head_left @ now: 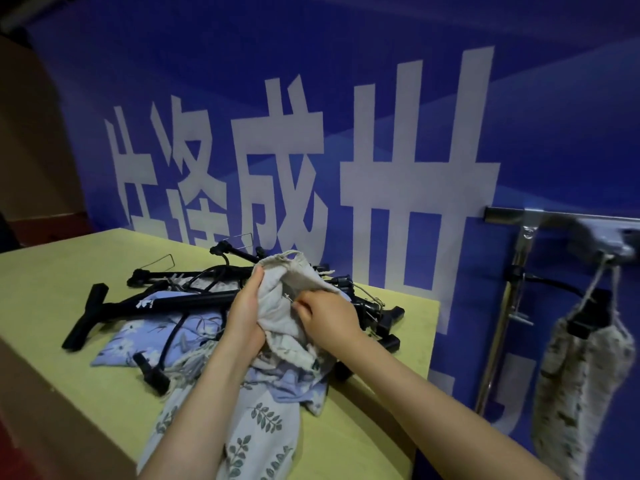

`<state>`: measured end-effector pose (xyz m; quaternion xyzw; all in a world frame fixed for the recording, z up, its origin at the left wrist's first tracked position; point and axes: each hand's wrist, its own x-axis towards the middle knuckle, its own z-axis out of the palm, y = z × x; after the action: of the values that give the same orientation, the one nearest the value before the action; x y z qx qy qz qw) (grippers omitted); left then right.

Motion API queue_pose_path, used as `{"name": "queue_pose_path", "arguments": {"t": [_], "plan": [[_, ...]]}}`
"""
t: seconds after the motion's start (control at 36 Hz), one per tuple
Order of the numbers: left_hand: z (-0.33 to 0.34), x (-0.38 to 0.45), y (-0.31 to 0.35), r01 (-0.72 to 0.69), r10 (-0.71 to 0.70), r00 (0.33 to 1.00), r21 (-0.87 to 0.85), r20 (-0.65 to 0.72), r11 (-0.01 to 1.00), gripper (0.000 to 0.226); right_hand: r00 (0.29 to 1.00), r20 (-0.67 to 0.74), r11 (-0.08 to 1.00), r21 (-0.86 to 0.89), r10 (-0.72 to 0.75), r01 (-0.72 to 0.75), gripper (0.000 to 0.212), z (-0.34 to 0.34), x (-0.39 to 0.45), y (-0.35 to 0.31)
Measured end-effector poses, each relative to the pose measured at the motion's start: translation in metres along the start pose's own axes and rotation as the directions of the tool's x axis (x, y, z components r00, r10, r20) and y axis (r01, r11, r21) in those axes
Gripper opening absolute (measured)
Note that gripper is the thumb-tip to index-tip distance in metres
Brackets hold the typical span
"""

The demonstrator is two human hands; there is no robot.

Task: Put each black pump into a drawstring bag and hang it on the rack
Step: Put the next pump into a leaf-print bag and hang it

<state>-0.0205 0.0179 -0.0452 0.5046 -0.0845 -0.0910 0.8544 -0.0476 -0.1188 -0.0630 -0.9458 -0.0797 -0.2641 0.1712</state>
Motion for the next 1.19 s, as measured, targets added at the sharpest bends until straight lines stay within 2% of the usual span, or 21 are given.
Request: {"name": "queue_pose_path", "arguments": {"t": [0.14, 0.31, 0.39, 0.56, 0.67, 0.72, 0.81, 0.89, 0.97, 1.08, 1.14, 1.19], "plan": [[0.013, -0.013, 0.019, 0.004, 0.009, 0.985, -0.074, 0.173, 0.997, 0.047, 0.996, 0.063, 0.992, -0.110, 0.061, -0.054, 0.033, -0.031, 0.012, 0.002], [0.013, -0.033, 0.044, -0.062, 0.066, 0.967, -0.024, 0.248, 0.998, 0.042, 0.990, 0.112, 0.993, -0.093, 0.081, -0.070, 0.028, -0.077, 0.008, 0.010], [0.009, -0.045, 0.048, -0.047, 0.042, 0.977, 0.020, 0.208, 0.999, 0.042, 0.992, 0.121, 0.999, -0.003, 0.036, -0.036, 0.029, -0.097, -0.004, 0.013], [0.007, -0.057, 0.059, -0.032, 0.030, 0.994, 0.019, 0.107, 0.999, 0.047, 0.969, 0.184, 0.986, 0.019, -0.165, 0.165, 0.053, -0.128, -0.027, 0.014], [0.020, -0.064, 0.075, -0.085, 0.086, 0.996, -0.026, 0.037, 0.996, 0.041, 0.948, 0.221, 0.971, 0.116, -0.230, 0.209, 0.037, -0.155, -0.040, 0.009], [0.027, -0.066, 0.083, -0.108, 0.109, 0.994, -0.053, 0.010, 0.993, 0.039, 0.962, 0.155, 0.953, 0.239, -0.226, 0.186, 0.026, -0.167, -0.043, 0.005], [0.039, -0.070, 0.094, -0.141, 0.142, 0.990, -0.080, 0.018, 0.987, 0.034, 0.979, -0.054, 0.904, 0.376, -0.198, 0.204, 0.016, -0.183, -0.043, -0.002], [0.048, -0.073, 0.102, -0.145, 0.153, 0.987, -0.124, 0.054, 0.982, 0.035, 0.975, -0.162, 0.901, 0.385, -0.151, 0.203, 0.019, -0.190, -0.039, -0.006], [0.054, -0.080, 0.114, -0.153, 0.164, 0.984, -0.139, 0.073, 0.978, 0.035, 0.972, -0.193, 0.918, 0.343, -0.136, 0.197, 0.022, -0.189, -0.037, -0.007], [0.059, -0.087, 0.127, -0.201, 0.208, 0.977, -0.128, 0.038, 0.971, 0.038, 0.987, -0.104, 0.936, 0.320, -0.120, 0.147, 0.033, -0.176, -0.036, -0.004], [0.059, -0.087, 0.135, -0.278, 0.271, 0.959, -0.090, -0.082, 0.956, 0.038, 0.996, -0.014, 0.911, 0.404, -0.085, 0.084, 0.033, -0.168, -0.034, -0.003], [0.057, -0.082, 0.144, -0.389, 0.385, 0.900, 0.022, -0.203, 0.921, 0.035, 0.996, 0.052, 0.851, 0.524, -0.070, 0.032, 0.023, -0.159, -0.029, -0.004]]}}
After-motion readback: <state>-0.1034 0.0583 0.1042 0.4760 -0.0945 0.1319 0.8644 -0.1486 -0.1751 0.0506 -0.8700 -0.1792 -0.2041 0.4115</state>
